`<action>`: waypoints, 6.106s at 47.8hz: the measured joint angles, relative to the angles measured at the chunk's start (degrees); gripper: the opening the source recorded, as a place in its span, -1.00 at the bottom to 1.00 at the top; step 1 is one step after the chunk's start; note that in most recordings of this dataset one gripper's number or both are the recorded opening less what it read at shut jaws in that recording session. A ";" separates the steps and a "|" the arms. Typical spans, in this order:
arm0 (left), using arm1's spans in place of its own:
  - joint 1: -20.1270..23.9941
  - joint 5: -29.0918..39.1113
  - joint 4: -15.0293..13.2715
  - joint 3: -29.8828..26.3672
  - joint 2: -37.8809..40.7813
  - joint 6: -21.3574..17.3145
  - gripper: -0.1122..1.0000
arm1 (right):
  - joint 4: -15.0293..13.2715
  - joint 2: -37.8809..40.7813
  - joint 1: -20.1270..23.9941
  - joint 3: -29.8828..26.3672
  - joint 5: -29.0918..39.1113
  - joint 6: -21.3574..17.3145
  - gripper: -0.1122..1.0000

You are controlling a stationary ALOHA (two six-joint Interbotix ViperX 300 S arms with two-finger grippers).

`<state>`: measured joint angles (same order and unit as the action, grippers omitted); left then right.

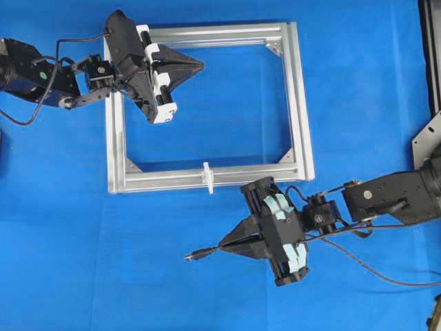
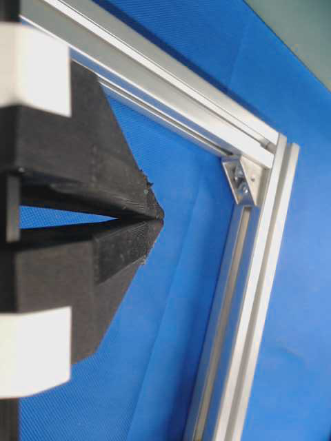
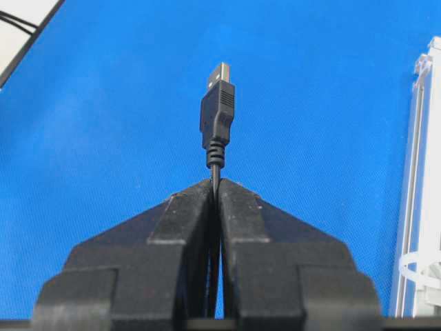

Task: Insert the wire through the string loop located in the center.
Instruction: 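Carry the held cable with the right gripper toward the white zip-tie loop, then push the USB plug leftward through the zip-tie loop with the right gripper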

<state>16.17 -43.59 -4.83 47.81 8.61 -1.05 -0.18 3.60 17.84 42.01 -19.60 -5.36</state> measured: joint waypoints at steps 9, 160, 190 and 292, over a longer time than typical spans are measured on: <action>0.00 -0.09 0.00 0.00 0.00 0.00 -0.80 | 0.00 0.00 0.00 0.00 0.00 0.00 -0.84; 0.00 0.00 0.00 -0.09 0.00 0.35 -0.80 | 0.18 -11.87 -14.33 16.17 -0.18 -0.18 -0.84; 0.00 -0.09 0.00 -0.09 0.00 0.26 -0.80 | 0.18 -11.87 -14.33 16.17 -0.09 -0.18 -0.84; -0.09 -0.18 0.00 -0.18 0.00 0.35 -0.80 | 0.09 3.16 -14.33 1.67 -1.67 -0.18 -0.84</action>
<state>16.08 -43.77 -4.83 47.64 8.61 -0.70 -0.09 6.77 3.52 43.68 -21.27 -5.54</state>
